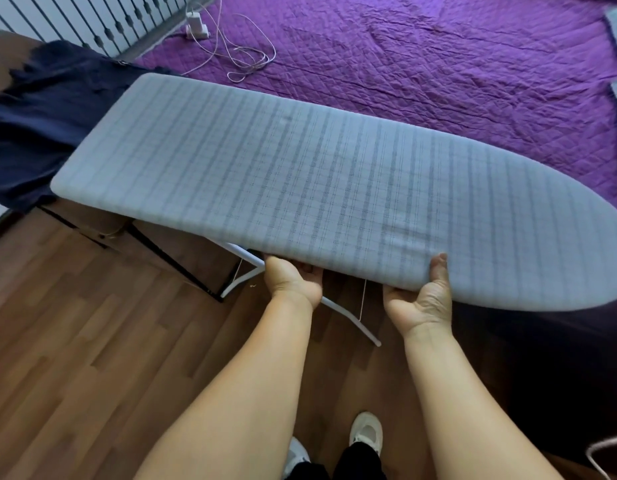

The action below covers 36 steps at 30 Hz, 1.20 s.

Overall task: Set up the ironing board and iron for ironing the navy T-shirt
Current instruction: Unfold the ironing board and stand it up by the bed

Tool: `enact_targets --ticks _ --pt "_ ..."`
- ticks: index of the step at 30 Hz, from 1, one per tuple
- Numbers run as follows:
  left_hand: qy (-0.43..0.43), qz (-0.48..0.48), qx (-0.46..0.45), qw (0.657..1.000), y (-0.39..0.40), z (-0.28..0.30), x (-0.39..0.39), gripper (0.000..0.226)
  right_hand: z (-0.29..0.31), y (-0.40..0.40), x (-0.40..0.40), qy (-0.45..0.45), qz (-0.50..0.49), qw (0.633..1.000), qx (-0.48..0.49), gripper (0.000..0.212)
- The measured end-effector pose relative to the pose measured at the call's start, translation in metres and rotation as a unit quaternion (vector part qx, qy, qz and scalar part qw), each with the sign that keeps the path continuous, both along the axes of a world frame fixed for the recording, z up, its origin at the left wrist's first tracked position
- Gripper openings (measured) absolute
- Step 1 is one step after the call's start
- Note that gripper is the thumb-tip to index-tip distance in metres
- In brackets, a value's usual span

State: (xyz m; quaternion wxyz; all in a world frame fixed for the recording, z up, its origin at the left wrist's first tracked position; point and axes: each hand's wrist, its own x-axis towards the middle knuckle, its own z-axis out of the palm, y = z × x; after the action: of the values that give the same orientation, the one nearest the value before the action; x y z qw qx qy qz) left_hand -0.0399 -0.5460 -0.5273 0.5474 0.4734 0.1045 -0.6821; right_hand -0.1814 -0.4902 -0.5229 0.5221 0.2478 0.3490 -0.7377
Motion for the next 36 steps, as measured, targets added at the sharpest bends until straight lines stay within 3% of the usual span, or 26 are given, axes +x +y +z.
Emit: enact_targets --ticks 5,8,15,22,28,33,36 --pt "0.013 0.031 0.008 0.999 0.011 0.012 -0.004 0.039 0.002 0.0 0.003 0.012 0.008 1.0 -0.002 0.031" --pt "0.017 0.035 -0.017 0.999 0.017 0.017 -0.006 0.045 0.002 0.0 0.004 0.014 0.005 1.0 -0.005 0.039" --pt "-0.08 0.032 -0.003 0.996 0.02 0.021 -0.016 0.043 -0.002 0.006 0.004 0.021 0.025 0.998 -0.048 0.032" --pt "-0.159 0.102 0.001 0.982 0.016 0.003 -0.029 0.03 -0.021 0.014 0.001 0.155 0.069 0.979 -0.113 0.018" --pt "-0.172 0.116 -0.143 0.968 0.012 -0.028 -0.025 0.023 -0.043 0.006 0.006 0.245 0.014 0.955 -0.166 0.017" --pt "-0.109 0.099 -0.267 0.952 0.011 -0.046 -0.021 0.022 -0.063 0.0 0.007 0.308 -0.015 0.921 -0.239 0.021" --pt "-0.06 0.091 -0.316 0.942 0.011 -0.057 -0.018 0.025 -0.075 -0.002 0.011 0.326 -0.04 0.903 -0.278 0.012"
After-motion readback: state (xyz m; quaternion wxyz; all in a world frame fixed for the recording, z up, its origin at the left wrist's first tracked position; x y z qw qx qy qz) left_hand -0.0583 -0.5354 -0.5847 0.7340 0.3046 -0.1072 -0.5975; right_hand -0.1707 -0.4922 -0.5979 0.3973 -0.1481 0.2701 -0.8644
